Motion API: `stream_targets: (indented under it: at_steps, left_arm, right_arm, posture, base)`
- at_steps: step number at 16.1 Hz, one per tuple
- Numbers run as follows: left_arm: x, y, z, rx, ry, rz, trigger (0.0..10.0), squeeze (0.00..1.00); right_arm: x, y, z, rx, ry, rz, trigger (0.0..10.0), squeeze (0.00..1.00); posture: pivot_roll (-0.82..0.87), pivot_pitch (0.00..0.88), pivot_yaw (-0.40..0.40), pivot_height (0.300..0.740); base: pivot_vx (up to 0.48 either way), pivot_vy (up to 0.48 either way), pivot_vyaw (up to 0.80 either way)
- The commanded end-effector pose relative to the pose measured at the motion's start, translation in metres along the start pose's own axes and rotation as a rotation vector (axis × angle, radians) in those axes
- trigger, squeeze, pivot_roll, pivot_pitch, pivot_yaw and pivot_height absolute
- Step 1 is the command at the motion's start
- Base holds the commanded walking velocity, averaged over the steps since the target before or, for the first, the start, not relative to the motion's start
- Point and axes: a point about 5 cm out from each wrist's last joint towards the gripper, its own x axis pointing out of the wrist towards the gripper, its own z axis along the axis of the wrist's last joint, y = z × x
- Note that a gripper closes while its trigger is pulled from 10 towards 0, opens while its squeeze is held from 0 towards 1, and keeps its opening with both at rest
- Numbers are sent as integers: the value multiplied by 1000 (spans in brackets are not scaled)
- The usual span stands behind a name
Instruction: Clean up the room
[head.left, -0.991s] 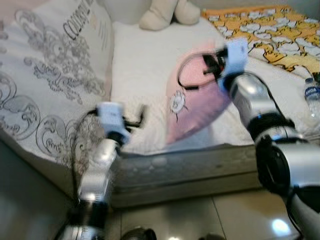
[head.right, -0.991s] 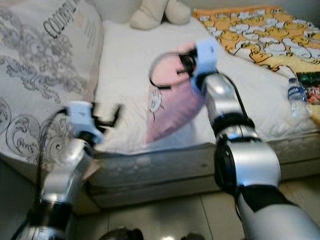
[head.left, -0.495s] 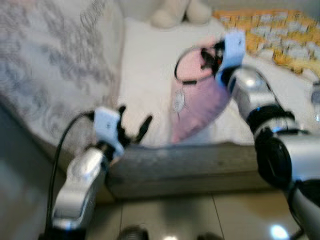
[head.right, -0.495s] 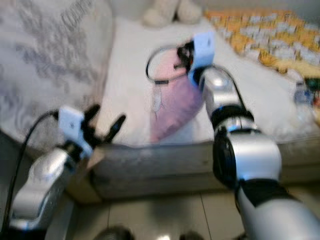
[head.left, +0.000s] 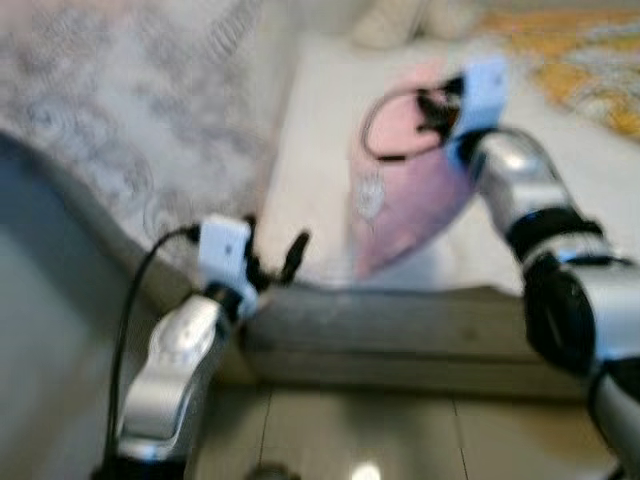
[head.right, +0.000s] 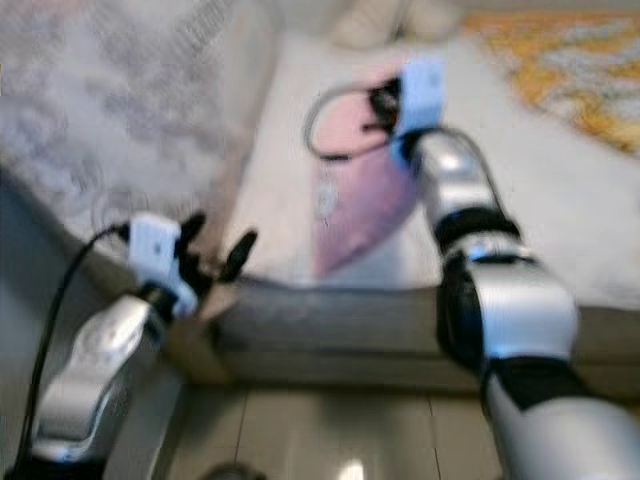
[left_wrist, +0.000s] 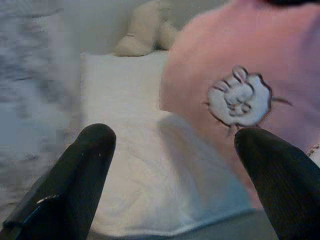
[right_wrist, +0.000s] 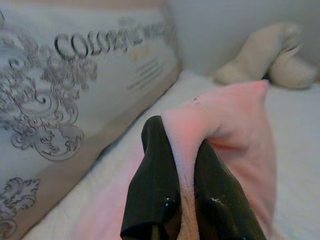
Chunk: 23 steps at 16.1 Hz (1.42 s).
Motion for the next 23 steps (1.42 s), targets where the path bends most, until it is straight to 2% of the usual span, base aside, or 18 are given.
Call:
stream_targets:
  at_steps: [1, 6, 9, 11, 15, 17, 18, 19, 20, 22, 23]
  left_arm:
    - [-3, 8, -1, 12, 17, 47, 10000, 0]
    - [-6, 8, -2, -20, 12, 97, 10000, 0]
    - [-10, 4, -1, -53, -6, 104, 10000, 0]
    - [-13, 2, -2, -57, -6, 114, 10000, 0]
    - [-28, 0, -2, -56, 6, 150, 10000, 0]
    - [-39, 1, 0, -44, 14, 169, 10000, 0]
    - [-44, 1, 2, -36, 18, 170, 10000, 0]
    - [-52, 0, 6, -26, 28, 170, 10000, 0]
    - [-59, -1, 9, -22, 38, 165, 10000, 0]
    - [-70, -9, 4, -6, 108, 104, 10000, 0]
    - [-71, -10, 4, -4, 119, 90, 10000, 0]
  right_arm:
    - [7, 16, 16, -10, -64, 47, 0, 0]
    - [8, 16, 18, -16, -66, 53, 0, 0]
    - [18, 47, 26, -42, -60, 145, 0, 0]
    - [23, 67, 35, -46, -67, 187, 0, 0]
    - [31, 97, 44, -32, -62, 162, 0, 0]
    - [31, 99, 40, -34, -68, 97, 0, 0]
    - [28, 94, 24, 0, -34, 49, 0, 0]
    - [21, 90, -13, 46, 54, 3, 0, 0]
    - [15, 90, -34, 85, 104, -27, 0, 0]
    - [-9, 91, -99, 139, 279, -114, 0, 0]
    - [-16, 91, -111, 134, 318, -132, 0, 0]
  posture:
    - [-48, 0, 64, 740]
    - [-34, 0, 49, 740]
    - [-22, 0, 37, 740]
    - [-7, 0, 25, 740]
    - [58, 0, -16, 740]
    - [95, 0, -22, 740]
    - [100, 17, -24, 740]
    - [116, 81, -12, 740]
    - [134, 119, 6, 740]
    - [172, 170, 49, 740]
    - [172, 177, 61, 740]
  base:
    - [461, 0, 0]
    - [444, 55, 0]
    - [273, 389, 0]
    - [0, 0, 0]
    - [0, 0, 0]
    - [0, 0, 0]
    - [0, 0, 0]
    - [0, 0, 0]
    - [0, 0, 0]
    - [0, 0, 0]
    - [0, 0, 0]
